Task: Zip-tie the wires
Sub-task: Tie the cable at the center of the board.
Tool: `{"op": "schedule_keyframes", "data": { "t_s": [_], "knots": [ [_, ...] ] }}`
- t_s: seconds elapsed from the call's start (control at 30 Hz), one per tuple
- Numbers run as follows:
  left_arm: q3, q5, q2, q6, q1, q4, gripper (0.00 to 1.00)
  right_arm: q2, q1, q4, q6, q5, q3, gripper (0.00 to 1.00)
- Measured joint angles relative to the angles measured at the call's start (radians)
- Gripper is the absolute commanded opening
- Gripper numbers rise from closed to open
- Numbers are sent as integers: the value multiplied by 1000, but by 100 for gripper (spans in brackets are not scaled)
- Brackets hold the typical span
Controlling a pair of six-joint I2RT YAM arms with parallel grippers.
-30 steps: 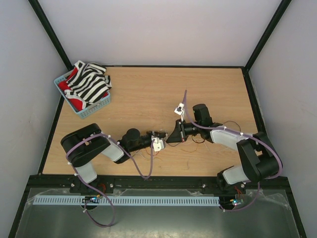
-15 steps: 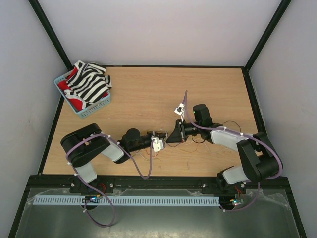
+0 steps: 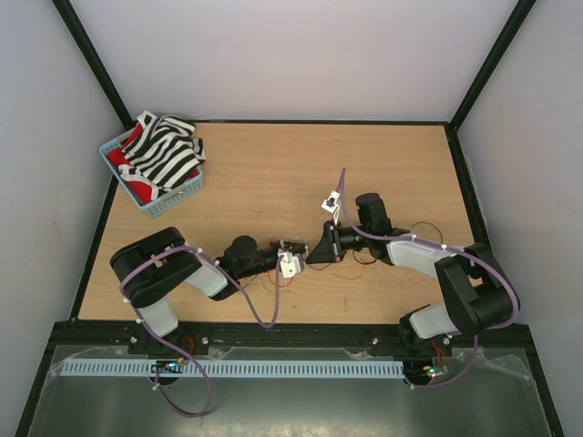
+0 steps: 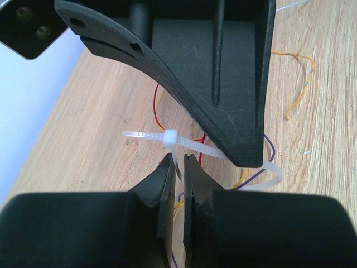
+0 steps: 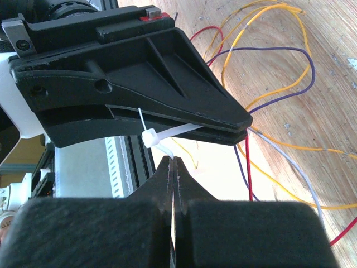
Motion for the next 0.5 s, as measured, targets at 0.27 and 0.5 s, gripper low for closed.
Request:
{"op": "schedule_keyframes", "data": {
  "t_s": [0.27, 0.5],
  "knots": [
    [0, 0, -9, -3, 0, 5, 13, 0, 0, 13, 3, 0, -5, 0],
    [0, 0, -10, -4, 0, 8, 13, 0, 0, 19, 3, 0, -6, 0]
  ]
}}
